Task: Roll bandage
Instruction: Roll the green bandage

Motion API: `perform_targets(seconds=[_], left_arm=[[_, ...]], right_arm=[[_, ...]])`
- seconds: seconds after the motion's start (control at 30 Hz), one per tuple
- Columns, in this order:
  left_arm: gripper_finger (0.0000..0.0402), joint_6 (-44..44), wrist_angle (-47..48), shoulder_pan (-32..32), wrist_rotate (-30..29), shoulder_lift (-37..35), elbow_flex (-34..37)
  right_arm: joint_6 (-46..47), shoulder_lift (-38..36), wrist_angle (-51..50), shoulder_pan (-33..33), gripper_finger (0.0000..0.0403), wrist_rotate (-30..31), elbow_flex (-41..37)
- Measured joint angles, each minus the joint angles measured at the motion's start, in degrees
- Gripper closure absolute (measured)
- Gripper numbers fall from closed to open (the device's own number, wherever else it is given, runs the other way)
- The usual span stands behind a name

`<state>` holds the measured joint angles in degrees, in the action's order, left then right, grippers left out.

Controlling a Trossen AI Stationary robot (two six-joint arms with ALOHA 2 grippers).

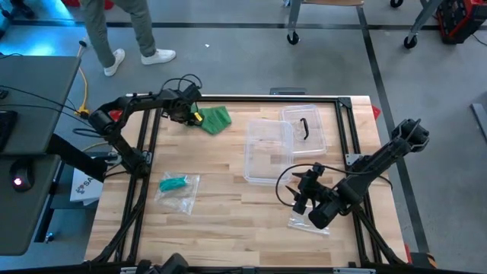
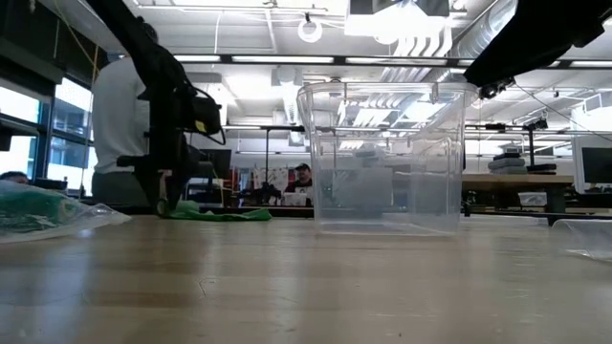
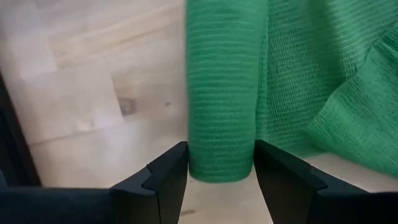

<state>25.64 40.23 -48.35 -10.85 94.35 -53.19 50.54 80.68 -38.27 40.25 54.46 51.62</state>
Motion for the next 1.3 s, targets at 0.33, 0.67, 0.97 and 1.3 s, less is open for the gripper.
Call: perform_targets(seconds=[0.33,0.67,0.97,1.3], left_arm=[[0.0280,-6.1,0.2,3.1,-6.6,-1.3,0.0],[0.0351,-8.2,0.6,8.9,-9.6,-12.5,0.0],[0.0349,-4.6,0.3,23.5,-3.3,-35.4,-1.5],[0.0348,-0.6,-11.4,47.1,4.1,-41.1,-3.8]], right_arm=[[0.0,0.0,0.0,0.0,0.0169,0.0,0.0],[-1.5,-0.1,0.4,1.1,0.0169,0.1,0.0],[-10.7,-0.5,0.4,1.9,0.0169,0.0,7.8],[-44.1,-0.5,12.6,-2.8,0.0169,-12.1,15.3]])
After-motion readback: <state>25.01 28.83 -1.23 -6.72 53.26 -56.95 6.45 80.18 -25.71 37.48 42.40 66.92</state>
